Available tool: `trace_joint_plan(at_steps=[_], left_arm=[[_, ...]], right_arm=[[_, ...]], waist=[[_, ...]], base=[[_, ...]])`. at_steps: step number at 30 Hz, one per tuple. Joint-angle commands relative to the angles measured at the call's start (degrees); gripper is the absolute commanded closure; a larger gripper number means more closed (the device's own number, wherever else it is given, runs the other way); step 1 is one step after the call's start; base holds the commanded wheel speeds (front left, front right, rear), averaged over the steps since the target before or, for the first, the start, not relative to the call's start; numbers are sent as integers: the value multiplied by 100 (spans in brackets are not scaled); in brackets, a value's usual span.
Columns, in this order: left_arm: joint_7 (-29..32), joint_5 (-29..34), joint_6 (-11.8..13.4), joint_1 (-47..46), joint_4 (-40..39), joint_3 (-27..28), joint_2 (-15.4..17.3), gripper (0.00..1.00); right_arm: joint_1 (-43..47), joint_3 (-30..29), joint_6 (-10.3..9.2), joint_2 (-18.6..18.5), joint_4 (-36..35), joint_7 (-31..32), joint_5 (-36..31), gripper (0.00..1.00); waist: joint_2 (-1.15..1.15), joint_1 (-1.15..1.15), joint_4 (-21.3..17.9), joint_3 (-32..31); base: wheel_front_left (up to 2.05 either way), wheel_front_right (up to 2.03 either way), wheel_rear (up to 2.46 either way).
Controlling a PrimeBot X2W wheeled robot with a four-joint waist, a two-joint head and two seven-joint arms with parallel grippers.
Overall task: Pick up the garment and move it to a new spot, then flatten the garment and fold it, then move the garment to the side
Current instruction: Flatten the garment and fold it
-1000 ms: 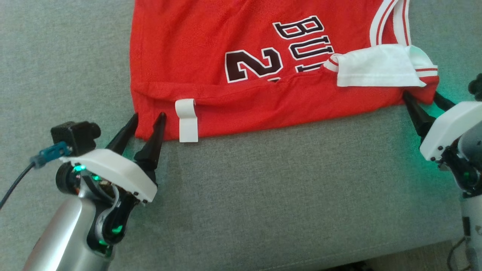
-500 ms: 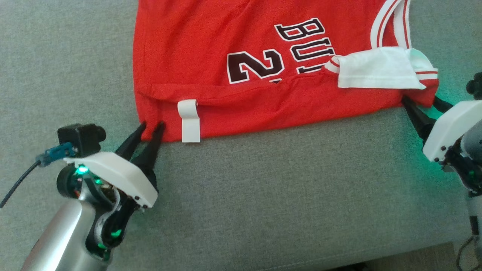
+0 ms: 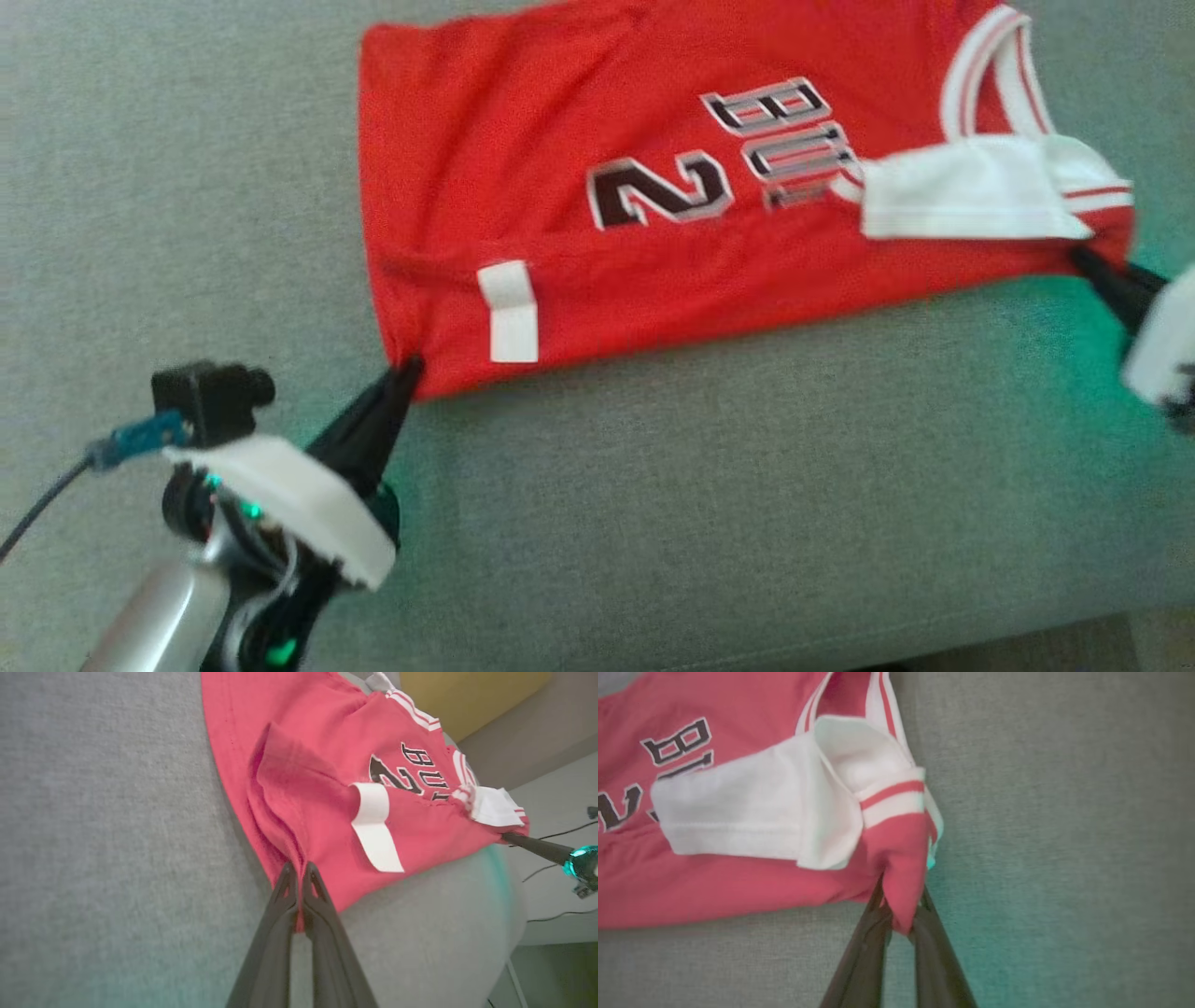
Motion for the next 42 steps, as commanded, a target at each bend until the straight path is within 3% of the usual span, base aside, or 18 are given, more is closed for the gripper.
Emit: trace_joint_plan(at_steps=[1, 5, 8, 11, 12, 13, 14, 15, 19, 23, 26, 29, 33, 36, 42], left_arm=[[24, -38, -11, 71, -366, 260, 218, 100], [33, -99, 40, 669, -1000, 192, 325, 100], [-177, -172, 113, 1265, -1155, 111, 212, 100], [-334, -114, 84, 1523, -976, -79, 77, 100], [-395, -86, 73, 1564, -893, -146, 8, 78], [-448, -65, 56, 1591, -808, -213, -61, 42], [-491, -33, 38, 1603, -729, -270, -109, 13], [-557, 1, 32, 1600, -661, -295, -158, 0], [-742, 75, 62, 1586, -564, -237, -218, 0], [-901, 404, 318, 1444, -582, 128, 56, 0], [-857, 743, 531, 1048, -665, 359, 303, 0], [-627, 813, 600, 308, -670, 389, 253, 0], [-274, 1030, 594, -915, -174, 177, 60, 0], [-50, 1143, 450, -1667, 345, -108, -154, 0], [176, 1336, 178, -2471, 1134, -526, -398, 0]], right_arm=[[196, -63, -4, -366, -297, 139, 149, 100], [821, -200, -4, -1025, -770, 688, 647, 100], [1560, -347, -4, -1352, -1214, 1035, 951, 100], [1915, -384, -4, -1391, -1375, 1060, 906, 100], [2000, -395, -4, -1379, -1406, 1028, 860, 63], [2067, -404, -4, -1364, -1431, 980, 796, 9], [2125, -399, -4, -1349, -1453, 949, 747, 0], [2169, -383, -4, -1344, -1499, 899, 710, 0], [2265, -390, -4, -1378, -1659, 765, 705, 0], [2164, -825, -4, -1460, -1874, 579, 756, 0], [1744, -1059, -4, -1500, -2150, 557, 798, 0], [914, -1095, -4, -1322, -2139, 472, 498, 0], [-408, -580, -4, -893, -1733, 360, -242, 0], [-1281, -165, -4, -649, -1140, 185, -722, 0], [-2439, 301, -4, -320, 254, -291, -1441, 0]], waist=[[0, -1, 42, -21], [0, -1, 148, -45], [0, -1, 218, -57], [0, -1, 263, -84], [0, -1, 277, -100], [0, -1, 288, -122], [0, -1, 295, -145], [0, -1, 303, -179], [0, -1, 309, -263], [0, -1, 310, -266], [0, -1, 277, -72], [0, -1, 309, 215], [0, -1, 444, 634], [0, -1, 598, 860], [0, -1, 861, 1035]], base=[[0, 0, 0], [0, 0, 0], [0, 0, 0], [0, 0, 0], [0, 0, 0], [0, 0, 0], [0, 0, 0], [0, 0, 0], [0, 0, 0], [0, 0, 0], [0, 0, 0], [0, 0, 0], [0, 0, 0], [0, 0, 0], [0, 0, 0]])
